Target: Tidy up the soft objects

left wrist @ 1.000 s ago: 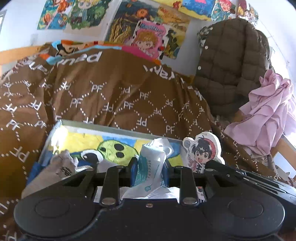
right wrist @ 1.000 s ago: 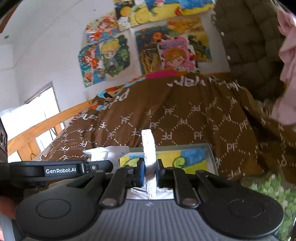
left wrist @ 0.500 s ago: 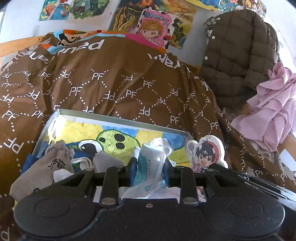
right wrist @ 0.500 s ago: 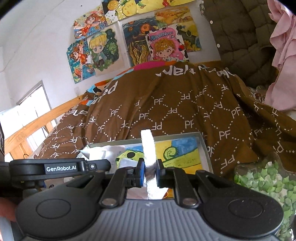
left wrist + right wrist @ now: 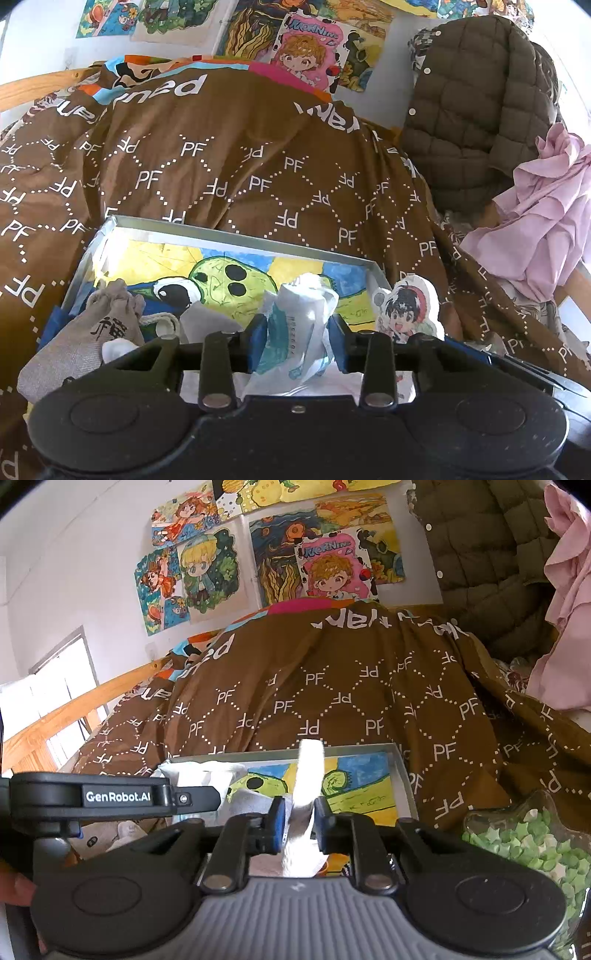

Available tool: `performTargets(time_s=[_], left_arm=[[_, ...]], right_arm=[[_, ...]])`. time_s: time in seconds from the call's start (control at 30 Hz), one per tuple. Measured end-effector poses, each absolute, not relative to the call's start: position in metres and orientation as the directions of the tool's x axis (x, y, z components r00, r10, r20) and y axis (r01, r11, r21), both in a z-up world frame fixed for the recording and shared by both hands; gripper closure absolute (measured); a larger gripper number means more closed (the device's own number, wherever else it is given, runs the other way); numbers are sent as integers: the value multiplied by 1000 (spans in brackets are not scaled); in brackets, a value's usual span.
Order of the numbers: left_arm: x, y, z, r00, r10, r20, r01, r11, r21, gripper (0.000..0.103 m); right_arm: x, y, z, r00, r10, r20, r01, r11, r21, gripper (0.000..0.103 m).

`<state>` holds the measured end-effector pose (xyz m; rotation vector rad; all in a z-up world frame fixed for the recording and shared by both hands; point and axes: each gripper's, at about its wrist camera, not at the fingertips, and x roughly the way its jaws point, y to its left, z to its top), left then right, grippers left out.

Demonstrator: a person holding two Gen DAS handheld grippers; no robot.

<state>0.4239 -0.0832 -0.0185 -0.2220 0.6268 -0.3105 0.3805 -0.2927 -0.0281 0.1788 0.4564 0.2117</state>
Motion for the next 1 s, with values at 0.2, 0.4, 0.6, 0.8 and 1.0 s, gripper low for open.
performTargets(time_s=[0.2, 0.4, 0.6, 0.8, 1.0], left_arm=[[423, -82, -18, 772, -334, -541, 201, 936, -290, 48], [418, -74, -11, 794, -318, -518, 164, 933, -321, 31], [401, -68, 5, 833, -285, -475, 154, 943, -296, 20], [378, -57, 22, 877, -229, -423, 113, 953, -282, 8], [352, -51, 41, 915, -196, -353, 100, 957, -272, 1]], right_arm=[[381, -293, -27, 878, 238, -415, -161, 964, 212, 70], [374, -294, -20, 891, 224, -394, -158, 968, 193, 51], [361, -296, -3, 913, 213, -347, -159, 972, 175, 33], [345, -299, 13, 929, 202, -310, -157, 974, 166, 18], [327, -297, 34, 938, 202, -280, -167, 975, 144, 10]])
